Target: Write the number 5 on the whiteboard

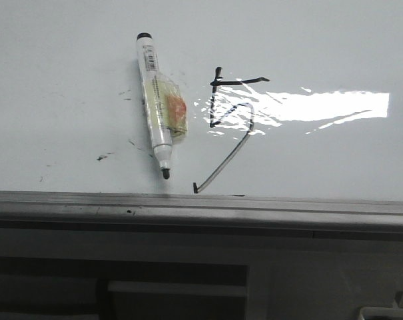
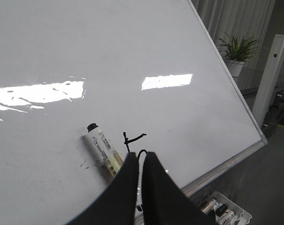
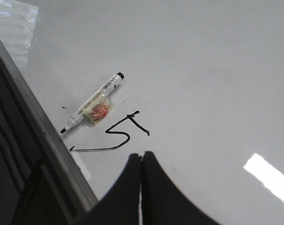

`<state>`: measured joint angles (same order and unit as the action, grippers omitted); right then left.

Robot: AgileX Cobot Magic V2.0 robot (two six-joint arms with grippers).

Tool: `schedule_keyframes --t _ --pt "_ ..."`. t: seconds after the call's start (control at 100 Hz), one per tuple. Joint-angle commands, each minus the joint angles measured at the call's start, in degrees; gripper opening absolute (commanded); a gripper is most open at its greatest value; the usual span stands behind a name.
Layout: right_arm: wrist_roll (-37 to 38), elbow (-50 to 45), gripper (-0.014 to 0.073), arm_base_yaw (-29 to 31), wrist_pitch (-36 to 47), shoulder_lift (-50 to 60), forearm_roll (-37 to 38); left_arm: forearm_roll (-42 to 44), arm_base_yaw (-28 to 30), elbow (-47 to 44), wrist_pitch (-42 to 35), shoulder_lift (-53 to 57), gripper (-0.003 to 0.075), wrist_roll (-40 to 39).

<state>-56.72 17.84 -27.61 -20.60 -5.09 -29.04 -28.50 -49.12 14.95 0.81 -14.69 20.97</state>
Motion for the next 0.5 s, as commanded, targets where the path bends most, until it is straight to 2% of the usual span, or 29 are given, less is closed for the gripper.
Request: schedule_keyframes --t 0.0,0.08,0.15,0.24,0.28,0.33,0.42,0.49 --pt "0.0 1.4 -0.0063 0.4 4.8 -0.6 -0.5 0.2 0.1 1.5 -3.8 -0.4 -0.0020 -0.2" --pt "0.0 1.4 -0.0063 0.4 4.8 -0.6 -0.5 0.5 0.1 0.5 -6.3 0.0 -0.0020 0.0" --pt "0.0 1.4 -0.0063 0.4 4.8 -0.6 -0.5 5.9 1.4 -1.9 -10.4 1.2 -0.0020 1.5" --pt "0.0 1.4 -0.0063 0.4 4.8 -0.6 -0.5 7.5 5.8 -6.3 -14.1 3.2 -0.0020 1.1" --pt "0.0 1.4 -0.0063 0.4 4.8 -0.6 -0.5 7.5 9.4 -8.8 -14.8 4.6 -0.0020 0.9" --pt "0.0 1.4 -0.0063 0.4 4.8 -0.6 -0.5 8.4 13.5 -12.1 -14.7 6.3 -0.0020 -0.1" --pt "0.0 1.4 -0.0063 0.4 4.8 -0.6 -0.5 15.3 20.4 -16.0 -12.8 9.4 -0.0020 -5.5" --pt "0.0 1.4 -0.0063 0.4 4.8 -0.6 -0.5 19.4 25.4 -16.2 -4.9 11.9 -0.0020 -9.2"
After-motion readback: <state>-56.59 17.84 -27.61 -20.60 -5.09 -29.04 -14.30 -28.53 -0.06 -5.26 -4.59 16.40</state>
